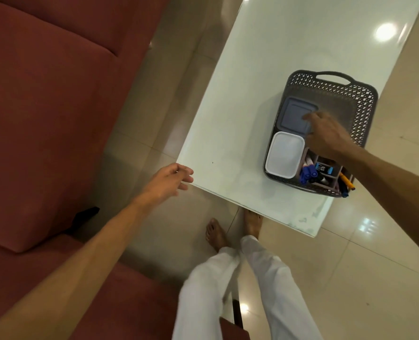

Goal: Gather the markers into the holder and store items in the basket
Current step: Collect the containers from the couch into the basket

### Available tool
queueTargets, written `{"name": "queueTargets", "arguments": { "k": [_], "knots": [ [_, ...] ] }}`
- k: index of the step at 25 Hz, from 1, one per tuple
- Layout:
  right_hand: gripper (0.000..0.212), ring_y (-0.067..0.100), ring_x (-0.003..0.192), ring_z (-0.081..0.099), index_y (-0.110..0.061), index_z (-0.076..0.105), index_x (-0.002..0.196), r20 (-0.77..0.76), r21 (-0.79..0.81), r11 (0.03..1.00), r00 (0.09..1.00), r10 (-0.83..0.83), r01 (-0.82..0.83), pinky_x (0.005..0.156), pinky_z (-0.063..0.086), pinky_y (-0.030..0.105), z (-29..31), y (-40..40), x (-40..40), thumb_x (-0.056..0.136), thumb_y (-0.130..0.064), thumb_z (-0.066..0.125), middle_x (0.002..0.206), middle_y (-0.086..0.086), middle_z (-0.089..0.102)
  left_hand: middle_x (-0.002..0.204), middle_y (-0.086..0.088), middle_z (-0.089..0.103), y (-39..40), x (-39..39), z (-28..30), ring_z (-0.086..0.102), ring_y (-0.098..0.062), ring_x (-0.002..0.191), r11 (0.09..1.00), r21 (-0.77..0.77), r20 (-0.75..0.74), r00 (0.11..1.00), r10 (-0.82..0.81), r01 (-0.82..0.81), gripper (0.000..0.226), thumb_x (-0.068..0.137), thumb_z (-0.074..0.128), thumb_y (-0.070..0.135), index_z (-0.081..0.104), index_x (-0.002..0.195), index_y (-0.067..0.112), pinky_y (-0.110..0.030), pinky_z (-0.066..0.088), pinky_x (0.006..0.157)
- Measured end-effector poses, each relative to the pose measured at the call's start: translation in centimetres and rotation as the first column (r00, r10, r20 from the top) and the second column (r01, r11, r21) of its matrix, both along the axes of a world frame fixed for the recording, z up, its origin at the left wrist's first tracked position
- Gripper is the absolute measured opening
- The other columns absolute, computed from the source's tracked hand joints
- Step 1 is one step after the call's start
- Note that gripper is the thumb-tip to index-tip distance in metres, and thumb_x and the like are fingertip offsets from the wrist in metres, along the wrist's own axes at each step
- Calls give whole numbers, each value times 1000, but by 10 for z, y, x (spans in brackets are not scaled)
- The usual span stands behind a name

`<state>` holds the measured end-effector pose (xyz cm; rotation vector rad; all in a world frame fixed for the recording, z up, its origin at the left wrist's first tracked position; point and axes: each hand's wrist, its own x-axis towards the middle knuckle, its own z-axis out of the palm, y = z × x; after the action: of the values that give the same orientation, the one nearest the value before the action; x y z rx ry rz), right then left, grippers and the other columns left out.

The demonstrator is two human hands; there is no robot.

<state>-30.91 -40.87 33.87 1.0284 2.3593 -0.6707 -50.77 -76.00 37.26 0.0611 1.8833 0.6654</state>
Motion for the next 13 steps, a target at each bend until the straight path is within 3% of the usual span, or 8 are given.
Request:
{"name": "queueTargets", "arguments": {
  "k": [4,8,11,13],
  "knots": [
    [49,40,132,55,-15,60,142,-101,-97,994,994,42,-52,106,46,45,11,-28,-55,95,-4,57,143,22,57,112,7,76,-3,-44,7,71,-14,104,993,46,-97,990,-103,108,25,105,56,42,69,117,24,-31,54,86],
    [37,33,117,64,-18,70,131,-214,-163,986,977,-3,-33,97,46,37,10,-67,-118,98,-8,57,132,15,67,110,8,74,-24,-102,-11,70,-16,104,953,-27,-186,935,-302,302,22,100,60,45,71,108,27,-39,56,96],
    [34,32,111,68,-17,73,127,-269,-181,982,963,-7,-44,95,45,33,9,-98,-168,98,-8,57,131,12,69,107,2,75,-45,-151,-20,70,-21,96,968,-42,-161,954,-253,249,16,103,61,33,72,100,21,-30,54,84],
    [34,30,109,68,-18,74,126,-260,-207,978,964,-60,5,97,47,34,9,-113,-197,98,-8,57,132,11,69,107,3,76,-59,-183,-21,72,-21,99,964,-59,-171,949,-264,258,17,103,61,31,73,99,19,-28,53,84]
  ]
}}
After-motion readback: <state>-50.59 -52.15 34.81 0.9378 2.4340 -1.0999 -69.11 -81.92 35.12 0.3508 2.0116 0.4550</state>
